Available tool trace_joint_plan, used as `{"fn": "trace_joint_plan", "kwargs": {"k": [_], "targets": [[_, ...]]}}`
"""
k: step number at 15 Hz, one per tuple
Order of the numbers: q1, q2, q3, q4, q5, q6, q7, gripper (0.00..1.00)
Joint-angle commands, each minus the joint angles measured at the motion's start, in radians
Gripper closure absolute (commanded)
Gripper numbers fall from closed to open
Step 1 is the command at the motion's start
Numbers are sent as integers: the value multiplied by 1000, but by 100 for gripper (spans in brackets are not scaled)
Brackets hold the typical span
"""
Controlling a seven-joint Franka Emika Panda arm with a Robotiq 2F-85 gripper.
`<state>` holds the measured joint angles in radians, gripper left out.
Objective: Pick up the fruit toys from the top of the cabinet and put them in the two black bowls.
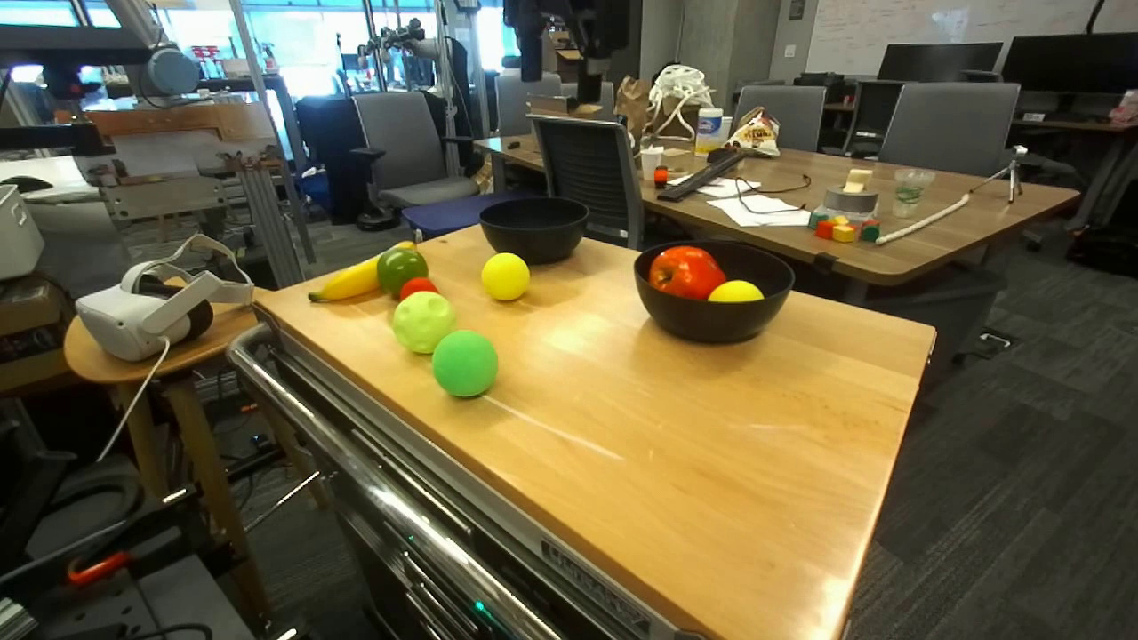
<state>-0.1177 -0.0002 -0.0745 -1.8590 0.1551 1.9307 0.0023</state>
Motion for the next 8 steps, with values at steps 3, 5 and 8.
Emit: {"fn": "trace_joint_plan", "kwargs": {"k": [3,5,8], "targets": [[15,-1,-4,-41,4,16,-65,0],[25,10,6,-67,20,21,-137,0],[41,45,20,-79,31,25,-202,0]]}}
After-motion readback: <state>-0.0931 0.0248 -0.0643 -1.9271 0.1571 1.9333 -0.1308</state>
